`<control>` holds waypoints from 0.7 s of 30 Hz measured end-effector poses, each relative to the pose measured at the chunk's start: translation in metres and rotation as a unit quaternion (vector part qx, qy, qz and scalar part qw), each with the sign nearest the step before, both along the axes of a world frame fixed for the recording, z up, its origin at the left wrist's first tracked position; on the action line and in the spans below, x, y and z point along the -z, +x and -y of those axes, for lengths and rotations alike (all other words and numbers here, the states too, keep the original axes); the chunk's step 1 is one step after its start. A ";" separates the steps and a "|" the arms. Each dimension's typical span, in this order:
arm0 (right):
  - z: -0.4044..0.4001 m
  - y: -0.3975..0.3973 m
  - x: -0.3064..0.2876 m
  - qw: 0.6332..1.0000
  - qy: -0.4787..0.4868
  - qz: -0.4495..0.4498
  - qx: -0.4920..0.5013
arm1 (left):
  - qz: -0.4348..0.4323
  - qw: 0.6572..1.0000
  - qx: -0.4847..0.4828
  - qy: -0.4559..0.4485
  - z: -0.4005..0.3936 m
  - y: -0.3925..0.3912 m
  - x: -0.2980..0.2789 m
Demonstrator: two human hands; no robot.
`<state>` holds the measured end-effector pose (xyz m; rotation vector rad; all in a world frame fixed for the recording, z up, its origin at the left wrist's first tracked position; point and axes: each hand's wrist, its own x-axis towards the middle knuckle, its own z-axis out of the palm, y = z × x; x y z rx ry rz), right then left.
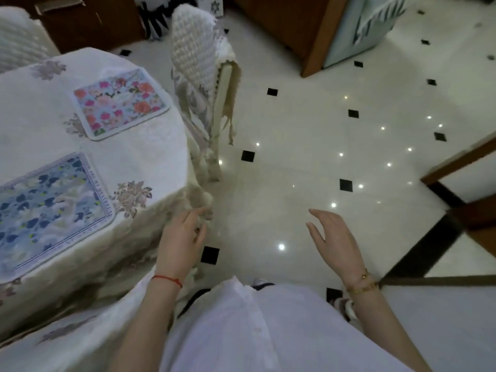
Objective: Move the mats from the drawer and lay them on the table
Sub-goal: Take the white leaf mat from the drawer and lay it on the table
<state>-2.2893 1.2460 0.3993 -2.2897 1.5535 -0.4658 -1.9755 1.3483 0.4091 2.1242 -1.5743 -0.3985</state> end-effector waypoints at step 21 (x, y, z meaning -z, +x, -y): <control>0.319 -0.058 0.008 0.997 0.041 0.010 0.057 | -0.014 0.999 0.030 0.012 0.330 -0.072 0.025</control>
